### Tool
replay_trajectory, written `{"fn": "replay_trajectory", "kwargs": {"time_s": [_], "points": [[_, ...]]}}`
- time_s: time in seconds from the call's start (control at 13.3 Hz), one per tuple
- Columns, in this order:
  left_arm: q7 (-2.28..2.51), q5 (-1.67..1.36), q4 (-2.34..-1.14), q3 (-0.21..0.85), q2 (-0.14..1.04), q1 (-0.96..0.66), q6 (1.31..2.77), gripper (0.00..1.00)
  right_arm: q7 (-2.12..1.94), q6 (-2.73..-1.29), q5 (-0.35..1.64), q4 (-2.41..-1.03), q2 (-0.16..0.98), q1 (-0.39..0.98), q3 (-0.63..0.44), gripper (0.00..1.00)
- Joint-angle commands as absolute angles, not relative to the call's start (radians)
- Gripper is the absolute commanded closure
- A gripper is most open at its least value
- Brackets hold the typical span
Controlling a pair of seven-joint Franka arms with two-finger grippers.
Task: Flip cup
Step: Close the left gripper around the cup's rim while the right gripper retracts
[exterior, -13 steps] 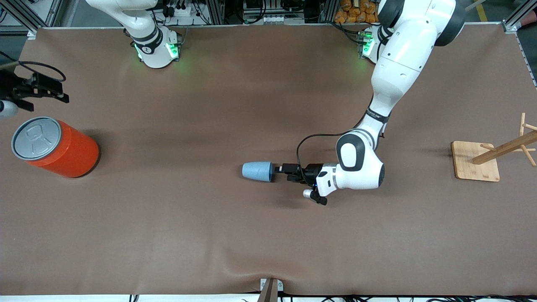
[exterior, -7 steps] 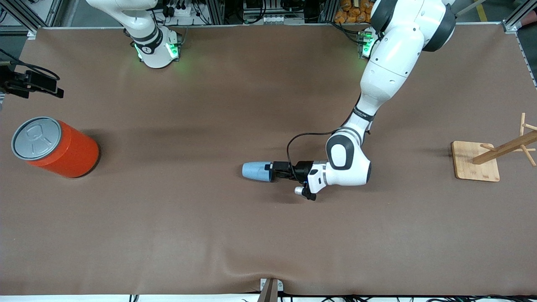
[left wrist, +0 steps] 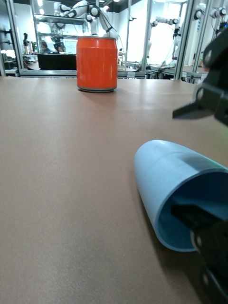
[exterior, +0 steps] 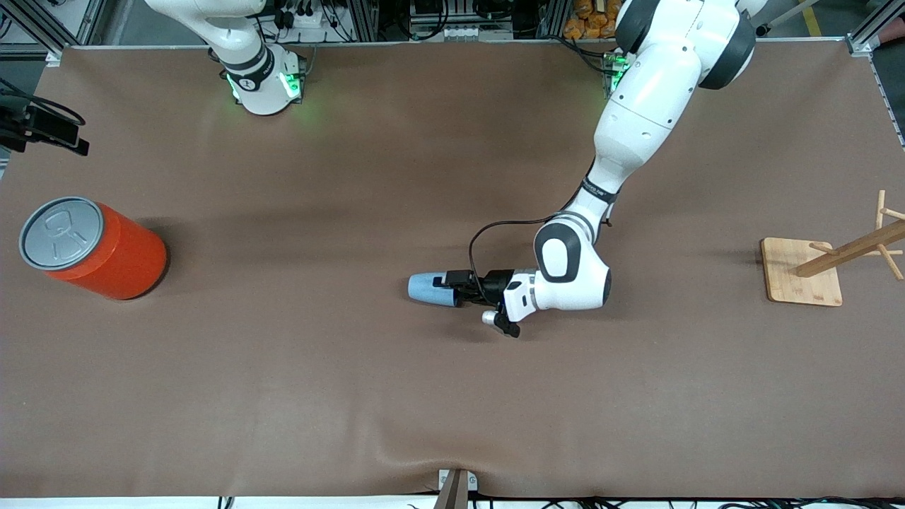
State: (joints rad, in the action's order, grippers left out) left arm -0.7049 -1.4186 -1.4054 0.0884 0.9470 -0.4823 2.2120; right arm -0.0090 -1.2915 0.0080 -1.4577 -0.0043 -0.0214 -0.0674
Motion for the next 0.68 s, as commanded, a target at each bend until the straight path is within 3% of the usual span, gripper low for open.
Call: {"fn": "replay_trajectory", "kwargs": {"time_s": [0.0,0.6], "points": [[-0.741,-1.447,-1.381,0.084,0.962,-0.491,2.227,1.00,0.009,-1.308,0.002,-1.443,-0.011,-0.040,-0.055,0.00],[-0.551,-1.390,-1.384,0.074,0.852,-0.503,2.224,1.00,0.003,-1.371,0.066,-1.442,-0.009,-0.057,-0.054,0.00]]}}
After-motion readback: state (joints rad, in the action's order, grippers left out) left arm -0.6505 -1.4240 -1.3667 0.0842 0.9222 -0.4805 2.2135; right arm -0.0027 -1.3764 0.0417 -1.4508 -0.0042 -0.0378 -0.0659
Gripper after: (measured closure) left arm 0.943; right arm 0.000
